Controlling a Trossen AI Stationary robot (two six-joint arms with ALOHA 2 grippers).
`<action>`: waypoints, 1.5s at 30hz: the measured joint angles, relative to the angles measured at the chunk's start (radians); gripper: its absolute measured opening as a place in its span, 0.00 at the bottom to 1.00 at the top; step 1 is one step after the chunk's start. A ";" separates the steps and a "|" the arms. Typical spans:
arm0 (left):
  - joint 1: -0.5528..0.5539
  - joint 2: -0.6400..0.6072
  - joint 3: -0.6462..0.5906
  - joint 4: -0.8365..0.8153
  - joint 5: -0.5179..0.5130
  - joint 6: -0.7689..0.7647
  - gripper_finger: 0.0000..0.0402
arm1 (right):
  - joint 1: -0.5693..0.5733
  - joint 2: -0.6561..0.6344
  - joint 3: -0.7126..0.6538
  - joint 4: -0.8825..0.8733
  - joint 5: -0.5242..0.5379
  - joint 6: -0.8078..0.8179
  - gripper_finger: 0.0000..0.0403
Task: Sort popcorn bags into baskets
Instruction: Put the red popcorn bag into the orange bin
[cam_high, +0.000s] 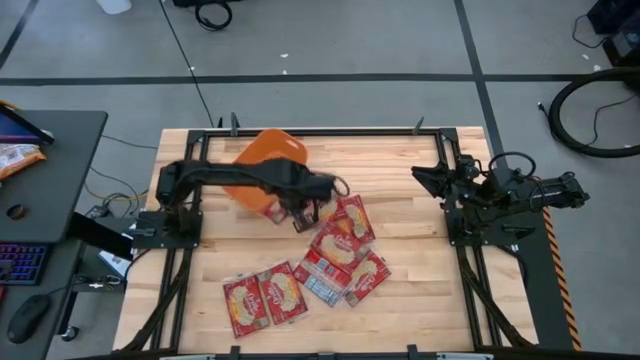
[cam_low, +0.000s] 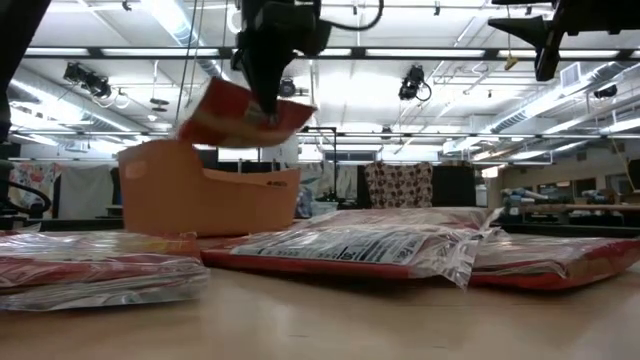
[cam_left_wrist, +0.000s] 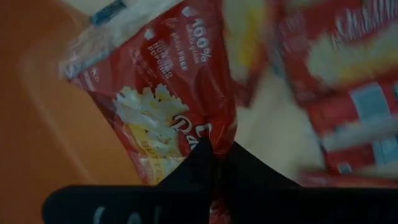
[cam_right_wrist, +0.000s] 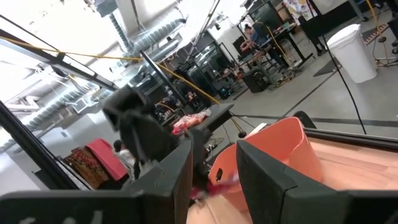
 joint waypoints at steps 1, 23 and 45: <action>0.015 -0.005 0.012 -0.010 -0.026 0.005 0.07 | 0.000 0.000 0.000 0.000 0.000 0.000 0.32; 0.289 -0.008 -0.271 0.142 -0.060 0.213 0.07 | 0.000 0.007 0.000 0.006 0.000 0.003 0.32; 0.139 -0.133 -0.419 0.427 0.005 0.181 0.47 | 0.000 0.007 0.000 0.005 0.021 0.003 0.32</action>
